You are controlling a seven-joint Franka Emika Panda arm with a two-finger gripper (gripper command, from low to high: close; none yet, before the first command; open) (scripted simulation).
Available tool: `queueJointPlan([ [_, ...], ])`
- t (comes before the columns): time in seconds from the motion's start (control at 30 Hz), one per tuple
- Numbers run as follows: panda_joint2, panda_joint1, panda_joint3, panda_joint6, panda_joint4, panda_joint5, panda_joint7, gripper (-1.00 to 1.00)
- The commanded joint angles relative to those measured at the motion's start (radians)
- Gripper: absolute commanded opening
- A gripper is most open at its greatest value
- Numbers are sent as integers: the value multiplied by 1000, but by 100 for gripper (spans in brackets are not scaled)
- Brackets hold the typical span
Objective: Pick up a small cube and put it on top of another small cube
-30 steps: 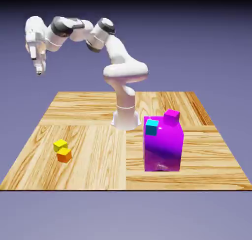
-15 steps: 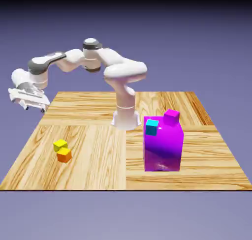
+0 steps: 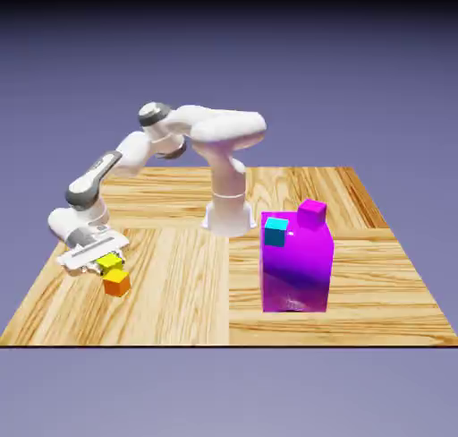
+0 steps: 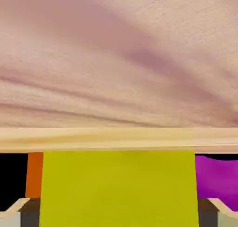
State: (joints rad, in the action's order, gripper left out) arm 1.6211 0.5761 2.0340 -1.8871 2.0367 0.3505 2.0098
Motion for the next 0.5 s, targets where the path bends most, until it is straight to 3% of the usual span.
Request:
queueJointPlan([
  [0.0, -18, -10, -26, 38, -20, -14, -5, -100],
  [0.23, -91, 207, -271, -3, 124, -40, 72, -100],
  [0.47, -36, 460, -365, -130, 331, -19, 293, -100],
])
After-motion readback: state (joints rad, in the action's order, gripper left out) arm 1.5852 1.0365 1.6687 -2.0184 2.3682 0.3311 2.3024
